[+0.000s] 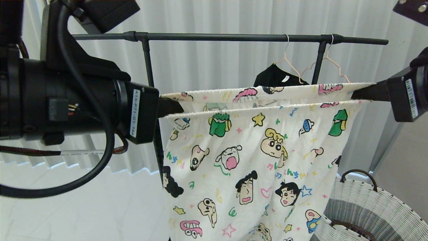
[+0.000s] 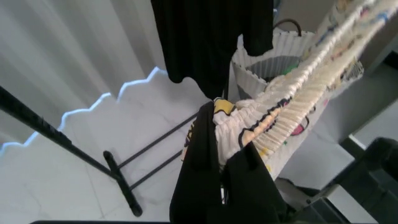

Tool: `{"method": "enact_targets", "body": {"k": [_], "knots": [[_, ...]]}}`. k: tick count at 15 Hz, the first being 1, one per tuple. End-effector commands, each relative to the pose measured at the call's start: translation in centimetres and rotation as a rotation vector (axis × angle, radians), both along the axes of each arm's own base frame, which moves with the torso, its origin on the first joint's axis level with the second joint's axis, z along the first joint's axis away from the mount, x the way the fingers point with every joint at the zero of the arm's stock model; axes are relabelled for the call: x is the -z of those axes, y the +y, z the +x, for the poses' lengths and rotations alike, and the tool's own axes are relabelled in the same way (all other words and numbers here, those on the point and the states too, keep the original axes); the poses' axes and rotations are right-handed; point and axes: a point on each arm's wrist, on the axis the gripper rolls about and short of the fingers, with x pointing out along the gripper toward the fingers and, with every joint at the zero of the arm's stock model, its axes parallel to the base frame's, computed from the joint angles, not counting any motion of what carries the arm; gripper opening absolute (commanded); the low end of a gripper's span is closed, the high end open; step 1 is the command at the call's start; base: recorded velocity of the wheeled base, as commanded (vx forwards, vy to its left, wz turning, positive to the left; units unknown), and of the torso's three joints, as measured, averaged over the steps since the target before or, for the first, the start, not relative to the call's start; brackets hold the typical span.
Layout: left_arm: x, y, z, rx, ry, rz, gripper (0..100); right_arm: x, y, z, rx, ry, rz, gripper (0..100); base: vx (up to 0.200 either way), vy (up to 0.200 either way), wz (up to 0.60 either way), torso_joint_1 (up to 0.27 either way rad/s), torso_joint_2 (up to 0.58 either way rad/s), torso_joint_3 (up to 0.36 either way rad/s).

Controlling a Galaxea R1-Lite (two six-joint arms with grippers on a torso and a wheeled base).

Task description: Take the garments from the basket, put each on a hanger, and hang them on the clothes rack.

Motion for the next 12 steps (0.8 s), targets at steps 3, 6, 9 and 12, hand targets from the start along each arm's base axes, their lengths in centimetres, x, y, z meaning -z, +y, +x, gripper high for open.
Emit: {"method": "enact_targets", "body": {"k": [3, 6, 9, 12], "knots": [[0.3, -0.3, 2.0, -0.042, -0.017, -0.017, 0, 0.4, -0.6, -0.4, -0.014, 0.030, -0.008, 0, 0.000, 0.000, 0.00, 0.000, 0.00, 0.000], [-0.2, -0.1, 3.4, 0.063, -0.068, -0.045, 0, 0.7, -3.2, -3.3, -0.084, 0.075, 0.039, 0, 0.000, 0.000, 0.00, 0.000, 0.00, 0.000], [0.0, -1.7, 5.2, 0.110, -0.102, -0.078, 0, 1.2, -4.4, -6.8, -0.345, 0.165, 0.074, 0, 0.000, 0.000, 0.00, 0.000, 0.00, 0.000], [-0.3, -2.9, 6.2, 0.123, -0.119, -0.089, 0, 1.3, -3.5, -7.0, -0.420, 0.183, 0.066, 0, 0.000, 0.000, 0.00, 0.000, 0.00, 0.000]]}}
